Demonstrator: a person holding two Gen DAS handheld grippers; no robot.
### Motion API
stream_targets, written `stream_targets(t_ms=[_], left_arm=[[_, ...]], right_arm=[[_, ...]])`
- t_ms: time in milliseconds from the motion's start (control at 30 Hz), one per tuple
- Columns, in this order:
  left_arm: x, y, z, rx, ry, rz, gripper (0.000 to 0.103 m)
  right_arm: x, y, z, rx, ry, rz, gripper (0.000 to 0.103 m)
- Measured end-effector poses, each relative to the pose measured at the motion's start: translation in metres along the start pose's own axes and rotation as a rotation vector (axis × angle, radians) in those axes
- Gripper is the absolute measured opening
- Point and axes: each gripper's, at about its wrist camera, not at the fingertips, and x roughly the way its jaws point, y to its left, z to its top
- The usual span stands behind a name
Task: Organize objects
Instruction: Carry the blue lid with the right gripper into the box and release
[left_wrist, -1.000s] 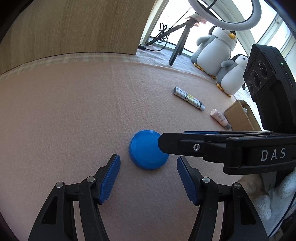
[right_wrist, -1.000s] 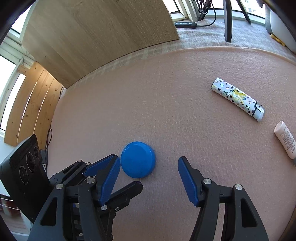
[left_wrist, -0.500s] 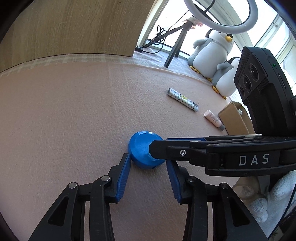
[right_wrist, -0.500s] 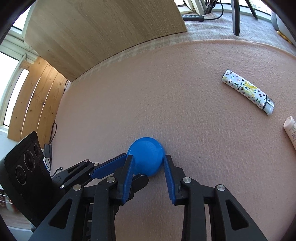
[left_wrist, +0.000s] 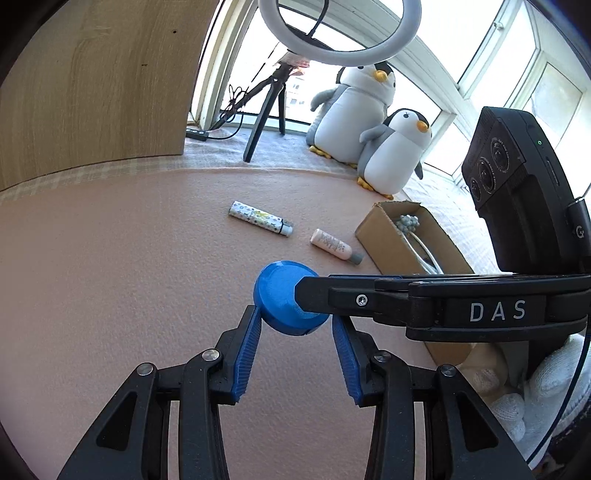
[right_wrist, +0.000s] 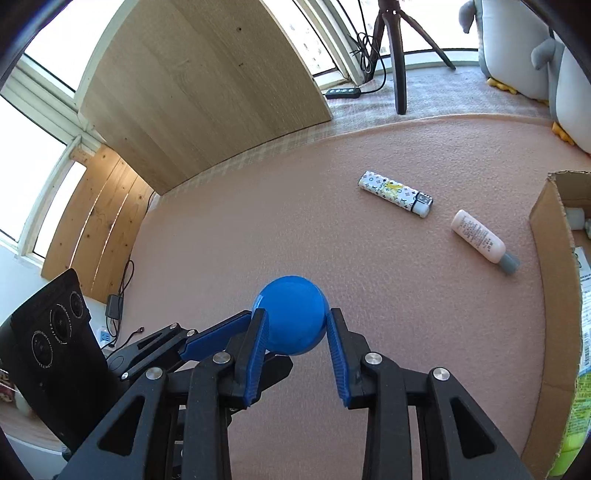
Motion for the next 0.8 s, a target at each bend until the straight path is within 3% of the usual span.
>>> stream_targets(t_ms=[267,800], left_arm=[[0.020,-0.082,0.008,0.072,0.006,-0.083,0.044],[0.069,-0.203,0.021,0.212,0.041,-0.201,0.044]], right_arm=[[-0.070,-0.050,-0.024,0.061,-0.090,-0.036,0.030],[-0.151,-0.138,-0.054,0.195,-0.216,-0.107,0.029]])
